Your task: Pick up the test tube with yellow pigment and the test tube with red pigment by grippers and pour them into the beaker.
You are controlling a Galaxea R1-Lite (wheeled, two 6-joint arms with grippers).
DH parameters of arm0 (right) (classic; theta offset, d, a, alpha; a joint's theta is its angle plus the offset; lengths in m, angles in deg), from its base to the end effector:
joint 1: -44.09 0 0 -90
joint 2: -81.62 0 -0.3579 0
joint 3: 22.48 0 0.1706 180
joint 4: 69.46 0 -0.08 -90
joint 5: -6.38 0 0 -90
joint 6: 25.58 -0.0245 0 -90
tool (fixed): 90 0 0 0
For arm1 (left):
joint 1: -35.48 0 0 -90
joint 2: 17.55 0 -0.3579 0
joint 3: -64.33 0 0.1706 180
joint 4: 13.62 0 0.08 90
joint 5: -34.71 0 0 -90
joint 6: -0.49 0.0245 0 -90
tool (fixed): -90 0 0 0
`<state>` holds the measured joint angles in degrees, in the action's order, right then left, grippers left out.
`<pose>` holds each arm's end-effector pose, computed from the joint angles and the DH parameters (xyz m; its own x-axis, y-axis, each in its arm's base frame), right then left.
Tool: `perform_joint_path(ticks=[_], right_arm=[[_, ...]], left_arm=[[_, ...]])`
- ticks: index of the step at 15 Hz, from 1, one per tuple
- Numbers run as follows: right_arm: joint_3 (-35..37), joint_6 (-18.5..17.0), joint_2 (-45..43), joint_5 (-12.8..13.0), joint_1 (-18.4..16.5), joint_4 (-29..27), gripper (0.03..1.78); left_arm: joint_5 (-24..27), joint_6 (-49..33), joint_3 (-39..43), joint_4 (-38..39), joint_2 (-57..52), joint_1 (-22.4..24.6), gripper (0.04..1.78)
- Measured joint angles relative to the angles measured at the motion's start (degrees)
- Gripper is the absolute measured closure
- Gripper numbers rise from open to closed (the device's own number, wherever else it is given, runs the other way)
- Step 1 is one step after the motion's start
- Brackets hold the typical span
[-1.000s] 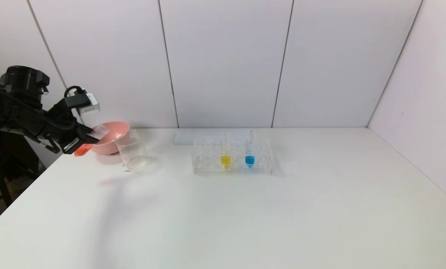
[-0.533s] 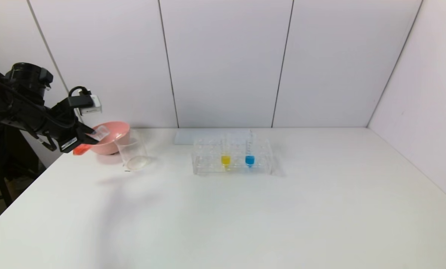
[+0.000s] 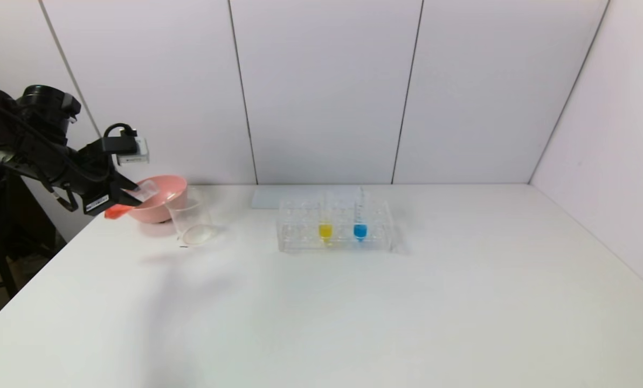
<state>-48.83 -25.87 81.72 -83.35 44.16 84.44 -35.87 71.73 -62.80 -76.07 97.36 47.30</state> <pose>-0.1004 -0.0002 0.0764 1.0000 -0.0035 0.0026 0.0035 1.0000 0.0051 0.3770 0.0706 0.2815 0.6586 -0.2019 -0.7249 0.7172 0.4600 0.5235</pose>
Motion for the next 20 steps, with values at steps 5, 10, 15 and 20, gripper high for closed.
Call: perform_joint_path(ticks=[5, 10, 15, 20], right_arm=[[0.0, 0.0, 0.0, 0.0, 0.0, 0.0, 0.11], [0.0, 0.0, 0.0, 0.0, 0.0, 0.0, 0.11], [0.0, 0.0, 0.0, 0.0, 0.0, 0.0, 0.11], [0.0, 0.0, 0.0, 0.0, 0.0, 0.0, 0.11]], left_arm=[[-0.4, 4.8, -4.7, -3.9, 1.6, 0.0, 1.39], [-3.0, 6.8, -9.5, -9.0, 3.4, -1.4, 1.39], [-4.6, 8.6, -11.8, -10.0, 4.7, -2.3, 1.39], [-7.9, 9.9, -12.5, -9.9, 4.9, -3.5, 1.39]])
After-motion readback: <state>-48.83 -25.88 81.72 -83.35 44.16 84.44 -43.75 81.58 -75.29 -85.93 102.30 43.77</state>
